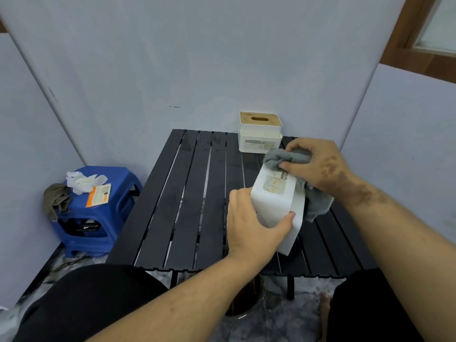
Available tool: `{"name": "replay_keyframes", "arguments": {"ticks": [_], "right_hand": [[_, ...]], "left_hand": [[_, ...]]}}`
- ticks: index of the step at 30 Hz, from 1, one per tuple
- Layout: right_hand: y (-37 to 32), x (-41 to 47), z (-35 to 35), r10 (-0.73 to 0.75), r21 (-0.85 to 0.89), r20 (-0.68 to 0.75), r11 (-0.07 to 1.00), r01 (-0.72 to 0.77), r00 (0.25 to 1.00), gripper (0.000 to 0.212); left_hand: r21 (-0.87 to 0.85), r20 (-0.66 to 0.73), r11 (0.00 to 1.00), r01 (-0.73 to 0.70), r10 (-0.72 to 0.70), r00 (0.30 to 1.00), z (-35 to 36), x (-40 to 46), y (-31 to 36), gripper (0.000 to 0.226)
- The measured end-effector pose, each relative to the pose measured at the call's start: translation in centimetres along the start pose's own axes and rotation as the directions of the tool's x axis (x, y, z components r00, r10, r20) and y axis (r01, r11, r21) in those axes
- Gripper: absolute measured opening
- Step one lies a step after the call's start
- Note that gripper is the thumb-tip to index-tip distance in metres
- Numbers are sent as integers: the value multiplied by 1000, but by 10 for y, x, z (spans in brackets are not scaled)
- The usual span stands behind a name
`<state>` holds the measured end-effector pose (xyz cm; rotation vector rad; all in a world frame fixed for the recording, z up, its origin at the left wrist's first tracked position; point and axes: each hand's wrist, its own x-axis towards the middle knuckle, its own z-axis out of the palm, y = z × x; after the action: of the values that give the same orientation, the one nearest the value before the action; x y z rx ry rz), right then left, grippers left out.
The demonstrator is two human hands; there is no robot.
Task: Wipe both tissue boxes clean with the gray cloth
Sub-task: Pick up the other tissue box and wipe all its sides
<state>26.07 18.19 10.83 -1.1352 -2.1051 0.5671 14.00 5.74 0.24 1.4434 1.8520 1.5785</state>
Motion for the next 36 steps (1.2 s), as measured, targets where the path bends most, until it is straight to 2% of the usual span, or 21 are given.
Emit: {"name": "replay_keyframes", "arguments": {"ticks": [3, 5, 9, 12, 17, 19, 21, 25, 28, 30, 34, 36], "right_hand": [[1, -4, 9, -9, -80, -48, 997, 5, 999, 20], [-9, -18, 14, -91, -131, 23, 987, 94, 996, 22], [-24, -37, 4, -202, -110, 142, 970, 218, 969, 26], [-19, -24, -2, -151, -92, 151, 982, 166, 977, 23], [4, 11, 3, 7, -32, -21, 999, -7, 1000, 19], [6, 10, 6, 0, -105, -33, 994, -3, 999, 20], [-1, -2, 7, -51, -171, 2, 984, 50, 999, 20], [-18, -35, -2, -229, -101, 159, 964, 246, 960, 26], [-17, -33, -6, -280, -88, 210, 949, 303, 937, 27], [-8, -16, -5, -219, -126, 161, 963, 240, 963, 25], [15, 22, -2, 32, -115, -10, 993, -33, 999, 18], [15, 25, 4, 40, -192, -16, 980, -42, 999, 19]], "left_hand": [[-23, -9, 1000, 9, -9, 1000, -1, 1, 1, 60], [-38, -28, 999, 7, -8, 1000, -1, 2, 1, 62], [-85, -40, 996, 35, -39, 998, -1, 1, 1, 66], [-92, -33, 994, 56, -59, 998, -2, 1, 0, 66], [-132, -30, 988, 79, -84, 996, -3, 2, 0, 66], [-141, -31, 987, 72, -77, 997, -4, 2, 0, 66], [-138, -32, 989, 55, -60, 998, -4, 2, -1, 66], [-158, -29, 986, 48, -53, 998, -4, 2, -2, 66], [-158, -27, 986, 46, -51, 998, -5, 1, -1, 66], [-126, -22, 991, 38, -42, 999, -5, 0, 0, 64], [-124, 5, 991, 54, -54, 999, -5, -3, 4, 64], [-125, 0, 991, 49, -49, 999, -5, -3, 3, 64]]}}
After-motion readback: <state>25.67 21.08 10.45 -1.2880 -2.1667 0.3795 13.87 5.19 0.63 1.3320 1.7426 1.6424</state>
